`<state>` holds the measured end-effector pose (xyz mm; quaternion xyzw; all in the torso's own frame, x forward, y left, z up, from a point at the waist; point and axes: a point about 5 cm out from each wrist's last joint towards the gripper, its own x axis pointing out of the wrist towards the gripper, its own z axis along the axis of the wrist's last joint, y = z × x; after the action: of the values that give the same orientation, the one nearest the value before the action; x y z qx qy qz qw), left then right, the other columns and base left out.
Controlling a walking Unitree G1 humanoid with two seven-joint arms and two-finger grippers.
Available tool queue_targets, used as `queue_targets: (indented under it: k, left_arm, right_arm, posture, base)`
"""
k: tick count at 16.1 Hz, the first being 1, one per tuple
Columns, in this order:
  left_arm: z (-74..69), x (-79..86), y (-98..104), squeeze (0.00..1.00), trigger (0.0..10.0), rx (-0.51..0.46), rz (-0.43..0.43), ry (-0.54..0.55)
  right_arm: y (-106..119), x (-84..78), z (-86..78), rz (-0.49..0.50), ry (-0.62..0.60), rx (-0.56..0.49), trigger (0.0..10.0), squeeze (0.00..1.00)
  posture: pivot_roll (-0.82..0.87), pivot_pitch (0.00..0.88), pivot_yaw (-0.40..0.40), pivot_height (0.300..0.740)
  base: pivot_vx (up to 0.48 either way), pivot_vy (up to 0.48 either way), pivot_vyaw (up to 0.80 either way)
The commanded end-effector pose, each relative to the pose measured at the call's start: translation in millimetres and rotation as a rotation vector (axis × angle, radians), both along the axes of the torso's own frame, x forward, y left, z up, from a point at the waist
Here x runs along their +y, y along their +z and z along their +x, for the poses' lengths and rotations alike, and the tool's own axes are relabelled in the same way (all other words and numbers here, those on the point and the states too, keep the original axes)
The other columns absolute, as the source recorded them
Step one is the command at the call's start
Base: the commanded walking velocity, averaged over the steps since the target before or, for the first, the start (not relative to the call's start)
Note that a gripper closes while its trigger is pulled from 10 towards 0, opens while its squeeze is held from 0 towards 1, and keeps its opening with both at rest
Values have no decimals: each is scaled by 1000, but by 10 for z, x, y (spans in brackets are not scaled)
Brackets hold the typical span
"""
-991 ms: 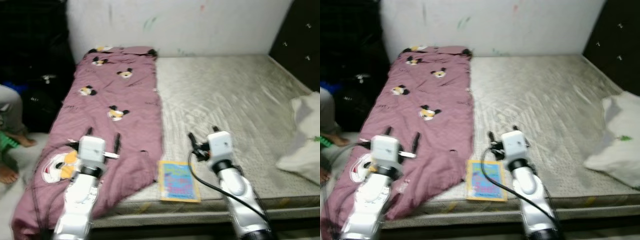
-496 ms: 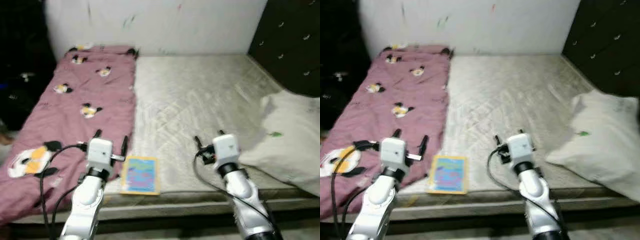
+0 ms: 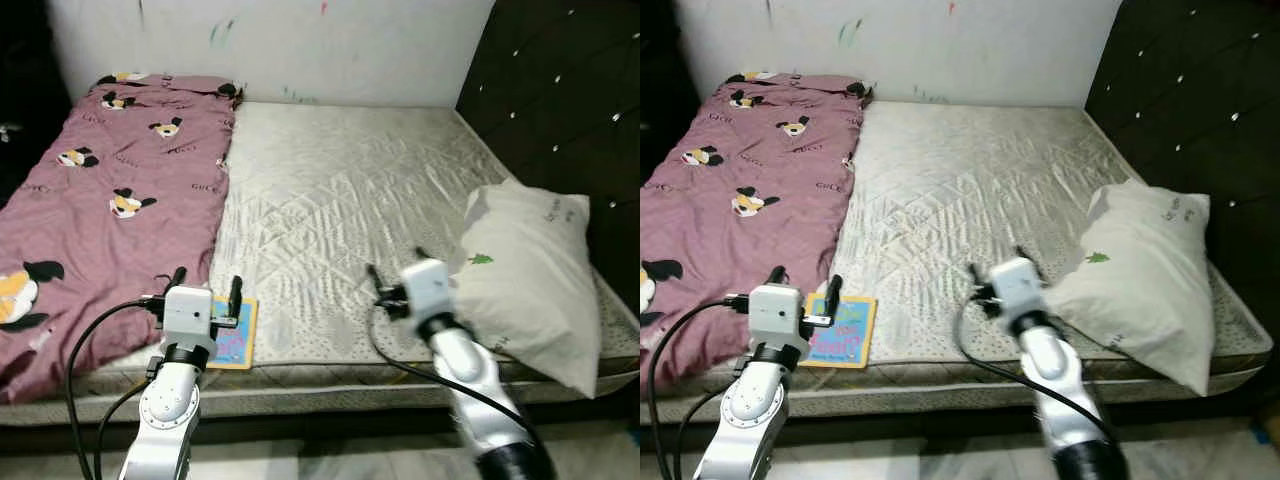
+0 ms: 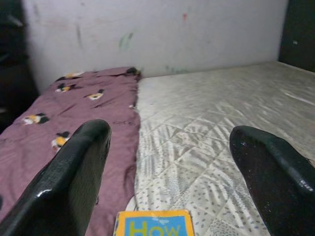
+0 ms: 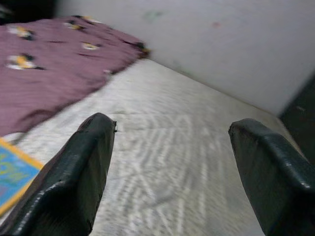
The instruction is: Clean up the room
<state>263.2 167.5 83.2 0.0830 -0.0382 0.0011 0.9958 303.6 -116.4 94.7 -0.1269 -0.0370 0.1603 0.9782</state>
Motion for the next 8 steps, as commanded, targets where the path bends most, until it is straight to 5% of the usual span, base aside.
queue_targets:
  k: [1, 5, 8]
  left_arm:
    - [-20, 59, 39, 0, 10000, -23, 13, 25]
    - [-45, 97, 69, 0, 10000, -45, -2, 80]
    - [36, 76, 76, 0, 10000, -34, 7, 44]
  right_arm:
    - [7, 68, 15, -9, 34, -5, 10000, 0]
    - [-2, 157, 74, -21, 95, 0, 10000, 0]
    - [-5, 101, 74, -8, 51, -14, 10000, 0]
  posture:
    - [53, 0, -123, 740]
    - [84, 0, -165, 740]
    - [36, 0, -104, 740]
  base:
    - [0, 0, 0]
    - [0, 0, 0]
    - [0, 0, 0]
